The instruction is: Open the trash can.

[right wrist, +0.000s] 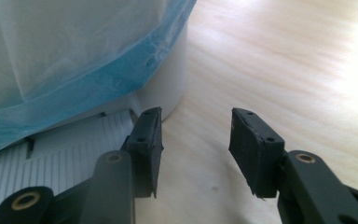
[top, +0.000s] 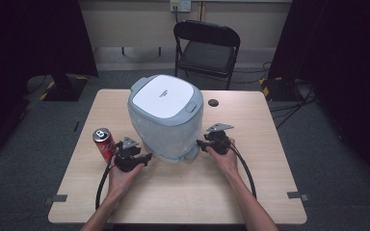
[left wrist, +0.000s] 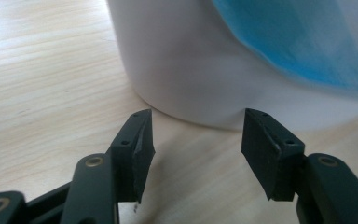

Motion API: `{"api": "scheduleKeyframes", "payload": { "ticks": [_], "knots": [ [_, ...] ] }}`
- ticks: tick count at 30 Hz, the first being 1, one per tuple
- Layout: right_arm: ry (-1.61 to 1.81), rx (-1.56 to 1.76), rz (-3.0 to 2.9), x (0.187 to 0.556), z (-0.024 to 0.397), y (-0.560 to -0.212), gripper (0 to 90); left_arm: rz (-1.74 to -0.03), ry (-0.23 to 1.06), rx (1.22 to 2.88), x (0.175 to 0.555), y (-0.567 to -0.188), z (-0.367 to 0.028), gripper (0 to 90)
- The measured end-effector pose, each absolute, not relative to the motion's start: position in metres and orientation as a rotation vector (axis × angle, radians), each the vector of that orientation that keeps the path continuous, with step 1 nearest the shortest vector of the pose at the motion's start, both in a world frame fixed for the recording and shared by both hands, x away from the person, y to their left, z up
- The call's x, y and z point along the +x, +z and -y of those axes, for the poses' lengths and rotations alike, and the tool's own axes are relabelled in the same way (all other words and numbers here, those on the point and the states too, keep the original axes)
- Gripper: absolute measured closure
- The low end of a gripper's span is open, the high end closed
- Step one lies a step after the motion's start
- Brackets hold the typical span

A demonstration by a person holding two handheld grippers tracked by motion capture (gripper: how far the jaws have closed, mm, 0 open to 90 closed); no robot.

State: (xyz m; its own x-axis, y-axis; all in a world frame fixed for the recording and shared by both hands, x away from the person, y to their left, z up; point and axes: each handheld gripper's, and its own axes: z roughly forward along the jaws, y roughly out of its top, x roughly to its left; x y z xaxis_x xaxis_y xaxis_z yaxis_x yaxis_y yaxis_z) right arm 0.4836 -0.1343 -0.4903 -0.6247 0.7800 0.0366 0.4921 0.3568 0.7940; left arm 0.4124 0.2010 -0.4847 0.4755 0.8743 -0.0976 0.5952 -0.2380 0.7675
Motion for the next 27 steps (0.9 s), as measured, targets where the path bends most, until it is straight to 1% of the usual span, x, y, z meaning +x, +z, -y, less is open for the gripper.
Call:
{"api": "scheduleKeyframes", "payload": {
  "ticks": [4, 8, 10, 11, 12, 14, 16, 17, 23, 25, 27],
  "knots": [
    [1.191, 1.097, -2.334, 0.476, 0.134, -0.490, 54.7, -1.228, 0.481, 1.966, 0.414, -0.483, -0.209, 44.6],
    [1.221, 1.043, -2.386, 0.460, 0.127, -0.491, 55.5, -1.247, 0.508, 1.917, 0.415, -0.483, -0.212, 45.4],
    [1.217, 1.037, -2.410, 0.453, 0.125, -0.490, 55.6, -1.227, 0.498, 1.924, 0.417, -0.481, -0.209, 47.8],
    [1.218, 1.025, -2.421, 0.452, 0.125, -0.489, 53.5, -1.216, 0.496, 1.926, 0.419, -0.480, -0.207, 48.0],
    [1.209, 1.024, -2.425, 0.453, 0.128, -0.489, 49.1, -1.209, 0.499, 1.931, 0.420, -0.479, -0.205, 47.8],
    [1.184, 1.086, -2.407, 0.461, 0.138, -0.491, 51.6, -1.202, 0.500, 1.917, 0.423, -0.477, -0.201, 45.4],
    [1.175, 1.175, -2.305, 0.473, 0.157, -0.486, 51.4, -1.209, 0.493, 1.906, 0.426, -0.477, -0.198, 45.6],
    [1.168, 1.185, -2.278, 0.477, 0.161, -0.483, 50.8, -1.209, 0.516, 1.931, 0.430, -0.476, -0.196, 45.9],
    [1.207, 1.202, -2.208, 0.495, 0.167, -0.468, 50.0, -1.239, 0.522, 1.910, 0.441, -0.475, -0.197, 47.4],
    [1.205, 1.208, -2.188, 0.500, 0.167, -0.466, 50.0, -1.277, 0.493, 1.898, 0.446, -0.476, -0.198, 48.3],
    [1.192, 1.219, -2.162, 0.507, 0.167, -0.466, 49.7, -1.278, 0.484, 1.896, 0.451, -0.476, -0.197, 48.8]
  ]
}}
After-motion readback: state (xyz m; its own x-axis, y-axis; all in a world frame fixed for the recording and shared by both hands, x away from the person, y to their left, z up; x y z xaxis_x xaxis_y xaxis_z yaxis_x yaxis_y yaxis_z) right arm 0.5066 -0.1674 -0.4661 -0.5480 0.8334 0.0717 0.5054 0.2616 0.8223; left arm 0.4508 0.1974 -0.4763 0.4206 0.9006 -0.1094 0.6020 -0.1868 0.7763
